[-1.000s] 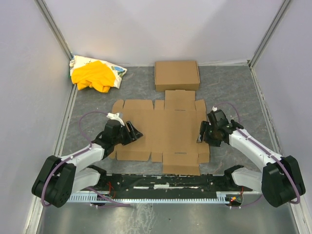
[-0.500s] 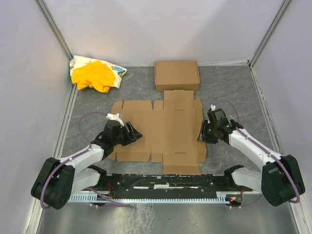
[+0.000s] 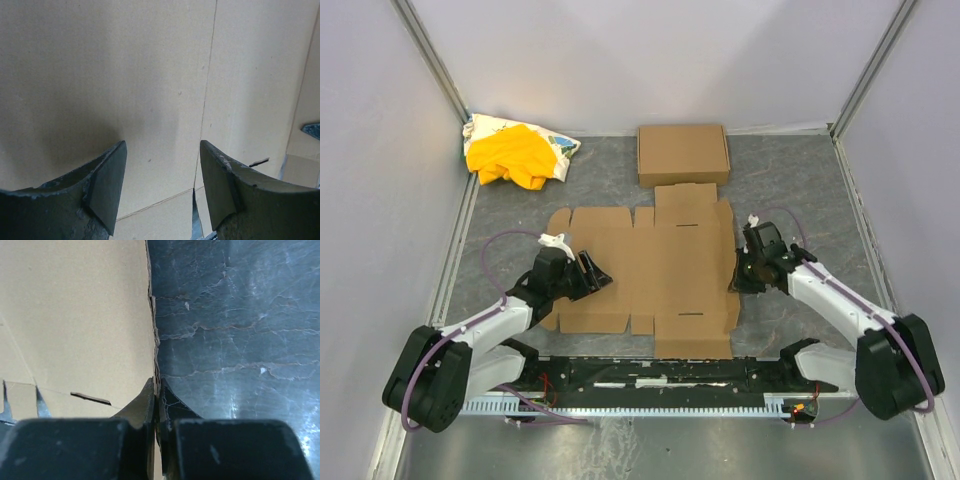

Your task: Fold the paper box

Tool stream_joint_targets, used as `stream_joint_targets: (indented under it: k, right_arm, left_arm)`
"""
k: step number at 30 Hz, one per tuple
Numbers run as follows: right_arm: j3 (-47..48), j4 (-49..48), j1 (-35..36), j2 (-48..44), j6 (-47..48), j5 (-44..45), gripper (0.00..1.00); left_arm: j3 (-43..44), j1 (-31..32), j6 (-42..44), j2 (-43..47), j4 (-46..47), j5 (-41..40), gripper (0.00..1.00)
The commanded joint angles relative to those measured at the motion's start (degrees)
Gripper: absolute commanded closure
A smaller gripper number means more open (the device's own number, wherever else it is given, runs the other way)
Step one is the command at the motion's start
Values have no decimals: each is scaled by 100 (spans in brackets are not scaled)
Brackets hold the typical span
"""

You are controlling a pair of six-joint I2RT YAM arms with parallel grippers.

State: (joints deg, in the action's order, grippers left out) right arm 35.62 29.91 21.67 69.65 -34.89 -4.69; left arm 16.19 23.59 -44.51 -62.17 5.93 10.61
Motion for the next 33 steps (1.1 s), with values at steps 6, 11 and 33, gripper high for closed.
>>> stream_joint_targets:
  k: [6, 11, 33]
  right_arm:
    - [1326, 1360, -2, -1170, 440, 359, 95]
    - [2251, 2071, -3, -1148, 736, 381, 95]
    - [4803, 3690, 487, -214, 1870, 24, 94]
  left_arm:
    - [-115, 25, -212, 36, -375, 39, 33]
    - [-80, 97, -580, 428, -372, 246, 36]
    - [3, 507, -1235, 2210, -874, 218, 41]
